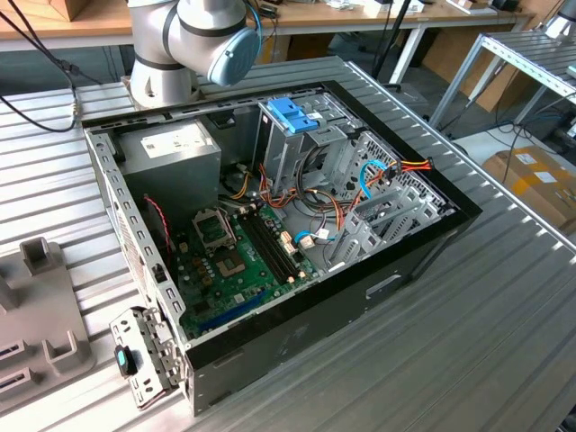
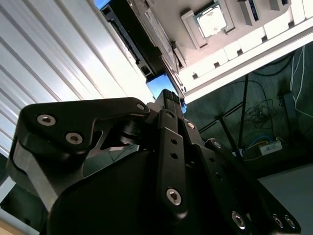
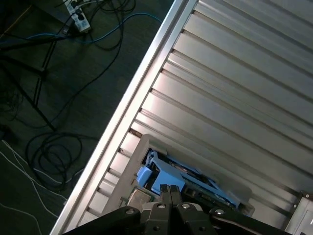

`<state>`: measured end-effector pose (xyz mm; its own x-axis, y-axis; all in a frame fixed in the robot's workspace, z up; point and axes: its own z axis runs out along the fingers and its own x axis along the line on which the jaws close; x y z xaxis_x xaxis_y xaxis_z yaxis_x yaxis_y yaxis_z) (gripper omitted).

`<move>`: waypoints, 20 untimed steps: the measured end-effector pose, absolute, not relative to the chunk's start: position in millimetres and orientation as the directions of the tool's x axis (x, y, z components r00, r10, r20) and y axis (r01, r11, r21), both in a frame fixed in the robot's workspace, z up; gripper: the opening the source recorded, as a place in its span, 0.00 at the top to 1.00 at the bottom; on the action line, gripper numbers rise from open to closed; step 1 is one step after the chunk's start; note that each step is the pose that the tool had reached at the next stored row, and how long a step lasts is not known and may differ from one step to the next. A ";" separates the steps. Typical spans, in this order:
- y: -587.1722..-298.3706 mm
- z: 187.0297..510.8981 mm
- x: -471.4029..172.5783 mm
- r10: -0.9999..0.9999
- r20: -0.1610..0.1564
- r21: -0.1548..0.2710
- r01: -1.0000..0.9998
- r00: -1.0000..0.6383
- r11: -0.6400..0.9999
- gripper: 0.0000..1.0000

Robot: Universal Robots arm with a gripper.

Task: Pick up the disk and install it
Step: 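Pick up the disk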

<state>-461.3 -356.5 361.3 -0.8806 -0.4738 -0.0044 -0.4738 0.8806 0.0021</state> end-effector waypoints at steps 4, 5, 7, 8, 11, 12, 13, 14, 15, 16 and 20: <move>-356.2 361.3 -461.4 -0.489 -0.004 0.002 -0.489 -0.872 0.872 0.89; -356.1 361.3 -461.4 -0.494 -0.004 0.002 -0.494 -0.870 0.870 0.89; -356.1 361.3 -461.3 -0.500 -0.004 0.002 -0.500 -0.866 0.866 0.89; -356.0 361.3 -461.3 -0.503 -0.004 0.002 -0.503 -0.864 0.864 0.89; -355.9 361.3 -461.4 -0.510 -0.004 0.002 -0.510 -0.860 0.860 0.89; -355.9 361.3 -461.3 -0.510 -0.004 0.002 -0.510 -0.860 0.860 0.89; -355.9 361.3 -461.3 -0.510 -0.004 0.002 -0.510 -0.860 0.860 0.89; -355.9 361.3 -461.4 -0.511 -0.004 0.002 -0.511 -0.860 0.860 0.89; -355.9 361.3 -461.3 -0.511 -0.004 0.002 -0.511 -0.860 0.860 0.89; -355.9 361.3 -461.4 -0.511 -0.004 0.002 -0.511 -0.860 0.860 0.89; -355.9 361.3 -461.4 -0.511 -0.004 0.002 -0.511 -0.860 0.860 0.89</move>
<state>-461.4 -355.9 361.3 -0.8598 -0.5107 -0.0044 -0.5107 0.8598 0.0020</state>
